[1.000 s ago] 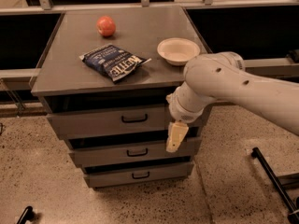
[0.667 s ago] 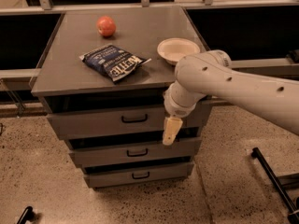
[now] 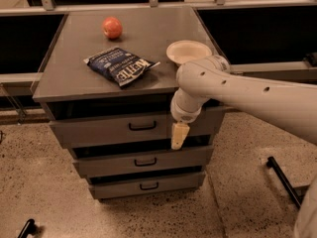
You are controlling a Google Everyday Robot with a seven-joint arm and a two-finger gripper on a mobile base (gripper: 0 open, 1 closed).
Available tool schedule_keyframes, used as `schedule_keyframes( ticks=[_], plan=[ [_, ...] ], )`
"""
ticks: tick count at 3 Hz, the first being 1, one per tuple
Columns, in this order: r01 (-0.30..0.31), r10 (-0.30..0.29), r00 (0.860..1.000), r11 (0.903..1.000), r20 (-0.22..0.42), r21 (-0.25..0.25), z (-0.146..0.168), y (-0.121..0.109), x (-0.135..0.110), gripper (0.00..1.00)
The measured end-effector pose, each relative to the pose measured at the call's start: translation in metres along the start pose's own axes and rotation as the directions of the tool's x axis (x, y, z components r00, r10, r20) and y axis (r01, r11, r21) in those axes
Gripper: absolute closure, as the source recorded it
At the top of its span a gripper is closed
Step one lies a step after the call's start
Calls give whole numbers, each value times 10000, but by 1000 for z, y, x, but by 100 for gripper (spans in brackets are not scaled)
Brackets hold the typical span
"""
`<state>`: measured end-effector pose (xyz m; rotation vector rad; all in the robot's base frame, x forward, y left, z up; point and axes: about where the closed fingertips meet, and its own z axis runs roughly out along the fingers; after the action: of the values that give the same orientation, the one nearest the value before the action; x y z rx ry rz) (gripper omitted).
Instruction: Open top drawer
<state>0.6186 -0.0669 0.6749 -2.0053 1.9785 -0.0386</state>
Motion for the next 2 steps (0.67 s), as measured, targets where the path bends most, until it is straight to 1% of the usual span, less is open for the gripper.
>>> schedule_keyframes(
  ticks=[1, 2],
  plan=[
    [193, -198, 9997, 9994, -163, -284, 6, 11, 11, 38],
    [361, -369, 9991, 9987, -228, -351, 3, 18, 15, 55]
  ],
)
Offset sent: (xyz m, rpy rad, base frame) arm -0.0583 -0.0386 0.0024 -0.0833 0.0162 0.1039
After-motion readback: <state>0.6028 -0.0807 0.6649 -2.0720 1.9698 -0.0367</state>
